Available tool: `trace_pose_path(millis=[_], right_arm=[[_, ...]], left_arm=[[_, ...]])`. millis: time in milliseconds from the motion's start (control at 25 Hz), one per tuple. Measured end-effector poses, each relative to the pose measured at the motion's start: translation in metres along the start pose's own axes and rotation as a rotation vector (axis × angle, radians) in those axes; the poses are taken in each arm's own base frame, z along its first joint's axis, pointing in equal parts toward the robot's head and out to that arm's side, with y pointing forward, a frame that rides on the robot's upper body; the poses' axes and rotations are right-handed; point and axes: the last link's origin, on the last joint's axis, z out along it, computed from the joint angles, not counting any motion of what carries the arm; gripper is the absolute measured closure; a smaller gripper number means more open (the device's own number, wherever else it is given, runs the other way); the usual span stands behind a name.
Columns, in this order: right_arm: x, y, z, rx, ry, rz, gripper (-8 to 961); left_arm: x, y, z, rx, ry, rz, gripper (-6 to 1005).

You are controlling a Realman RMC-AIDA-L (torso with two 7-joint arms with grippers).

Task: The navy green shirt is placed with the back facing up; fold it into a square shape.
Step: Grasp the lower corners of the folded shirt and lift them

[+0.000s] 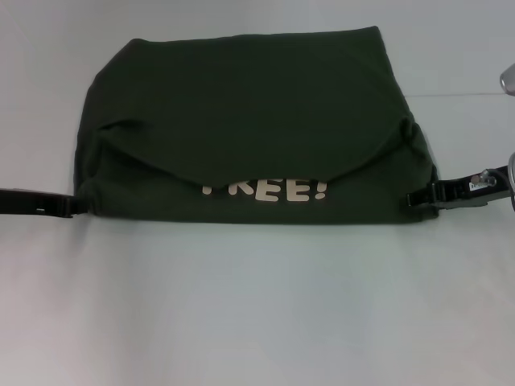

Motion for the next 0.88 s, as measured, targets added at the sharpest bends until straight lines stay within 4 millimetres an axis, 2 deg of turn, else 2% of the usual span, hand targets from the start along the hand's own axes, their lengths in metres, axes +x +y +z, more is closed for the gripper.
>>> trace_pose_path(millis=[440,520,760,880], right_arm=[[0.0006,-0.0040,-0.0011,0.019,-0.001,-0.006,622],[0.0003,-0.0045,-0.0017,0.020,-0.002,-0.006,821],[0.0022,-0.0065,-0.0035,0.017,0.005,-0.009,909],[0.0057,-0.0075,-0.0070,0.001,0.018,-0.010,909]], left_arm=[[0.0020,-0.0010,-0.0010,0.002,0.005,0.000,974],[0.0021,-0.0010,-0.0012,0.002,0.005,0.000,974],[0.0012,0.0005,-0.0034,-0.021,-0.007,-0.011,975],[0.0005,0.0020,-0.0065,-0.047,-0.019,-0.012,974]])
